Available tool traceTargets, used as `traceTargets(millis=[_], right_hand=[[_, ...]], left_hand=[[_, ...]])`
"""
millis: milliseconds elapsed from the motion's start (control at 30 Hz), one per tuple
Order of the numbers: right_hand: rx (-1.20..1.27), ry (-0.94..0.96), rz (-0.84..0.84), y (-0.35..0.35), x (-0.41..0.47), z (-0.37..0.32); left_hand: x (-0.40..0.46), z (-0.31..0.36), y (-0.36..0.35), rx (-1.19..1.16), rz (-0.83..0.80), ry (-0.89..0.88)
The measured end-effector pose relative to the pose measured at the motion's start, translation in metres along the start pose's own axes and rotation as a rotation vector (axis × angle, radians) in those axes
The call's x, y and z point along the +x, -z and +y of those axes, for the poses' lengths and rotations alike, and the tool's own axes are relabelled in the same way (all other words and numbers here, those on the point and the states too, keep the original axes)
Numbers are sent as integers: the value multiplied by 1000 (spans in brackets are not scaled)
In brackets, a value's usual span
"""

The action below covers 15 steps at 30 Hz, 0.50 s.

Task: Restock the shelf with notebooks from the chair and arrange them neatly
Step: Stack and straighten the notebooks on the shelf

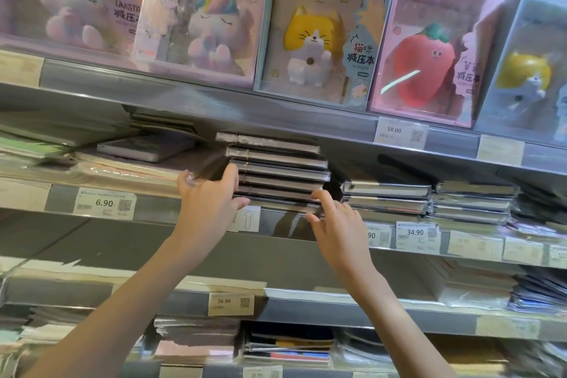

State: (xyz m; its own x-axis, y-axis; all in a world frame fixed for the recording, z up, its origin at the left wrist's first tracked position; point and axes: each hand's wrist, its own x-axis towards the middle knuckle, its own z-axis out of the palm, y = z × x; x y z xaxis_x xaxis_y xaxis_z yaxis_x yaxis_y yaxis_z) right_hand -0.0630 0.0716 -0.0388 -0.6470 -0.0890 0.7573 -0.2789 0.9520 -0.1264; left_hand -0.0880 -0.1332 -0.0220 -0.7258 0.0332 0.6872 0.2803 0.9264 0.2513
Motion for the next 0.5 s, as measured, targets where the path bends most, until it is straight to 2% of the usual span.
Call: traceTargets(millis=[200,333,500], right_hand=[[43,12,14,2,-3,4],[23,-9,90,14,0,11],[-5,-67,114,26,12,14]], left_hand=[[1,-4,6,-109,-14,40],[12,-12,9,-328,55,40],[14,-4,12,-359,125,51]])
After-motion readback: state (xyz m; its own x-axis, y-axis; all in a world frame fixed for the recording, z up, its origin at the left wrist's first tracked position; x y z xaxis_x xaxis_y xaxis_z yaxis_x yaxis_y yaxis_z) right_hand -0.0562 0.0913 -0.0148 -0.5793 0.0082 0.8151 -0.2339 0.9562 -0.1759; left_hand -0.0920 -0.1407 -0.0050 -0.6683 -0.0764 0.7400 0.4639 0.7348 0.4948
